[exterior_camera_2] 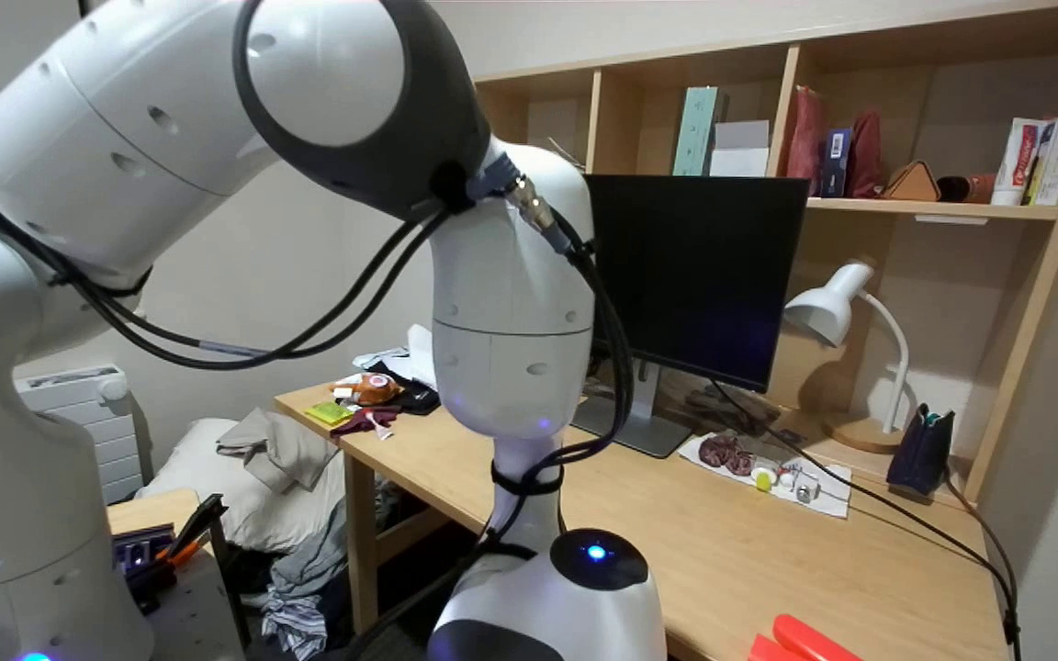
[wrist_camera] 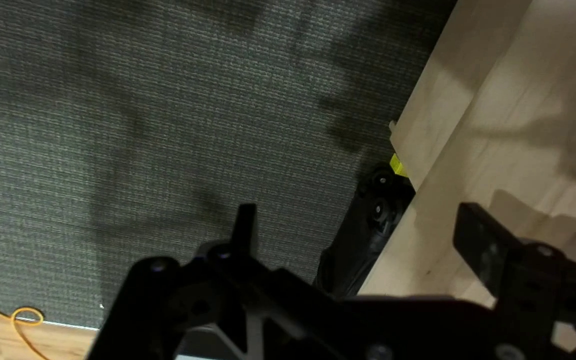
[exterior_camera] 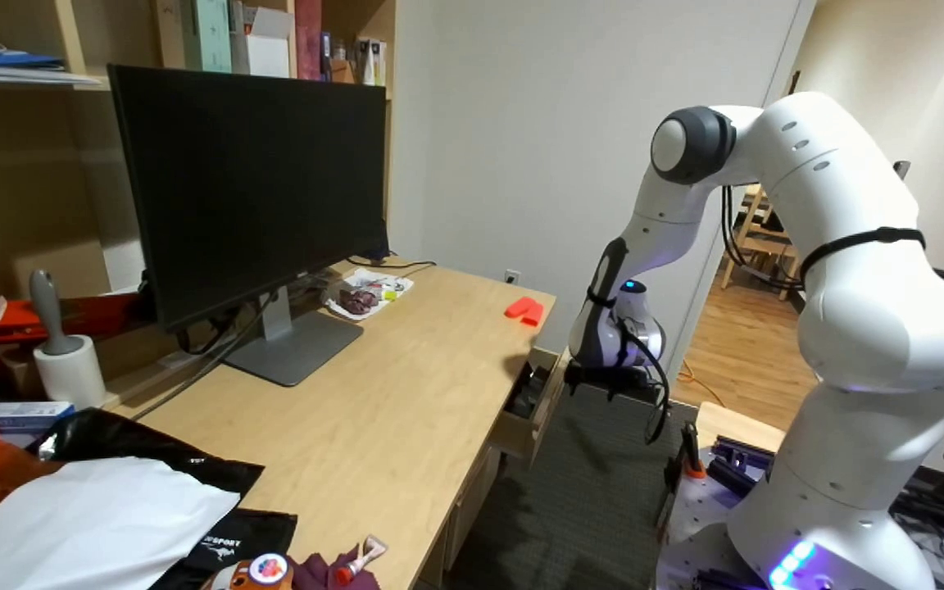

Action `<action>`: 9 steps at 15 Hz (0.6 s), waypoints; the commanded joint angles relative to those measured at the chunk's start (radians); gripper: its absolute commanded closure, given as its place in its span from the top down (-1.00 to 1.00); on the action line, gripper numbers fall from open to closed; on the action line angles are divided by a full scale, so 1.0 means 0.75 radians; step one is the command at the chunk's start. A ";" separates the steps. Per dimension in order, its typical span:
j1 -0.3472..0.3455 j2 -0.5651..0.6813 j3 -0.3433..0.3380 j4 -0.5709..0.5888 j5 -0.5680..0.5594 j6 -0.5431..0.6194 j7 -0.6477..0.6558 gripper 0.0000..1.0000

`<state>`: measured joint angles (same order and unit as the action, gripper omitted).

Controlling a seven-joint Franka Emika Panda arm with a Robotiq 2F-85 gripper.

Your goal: Move the small tube to left of the table then close the top drawer on the right

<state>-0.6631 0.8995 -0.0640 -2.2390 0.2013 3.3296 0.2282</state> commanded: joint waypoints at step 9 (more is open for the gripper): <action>0.019 0.250 0.068 0.260 0.145 0.164 0.177 1.00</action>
<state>-0.6626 1.0757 -0.0301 -2.0688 0.2720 3.4211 0.3272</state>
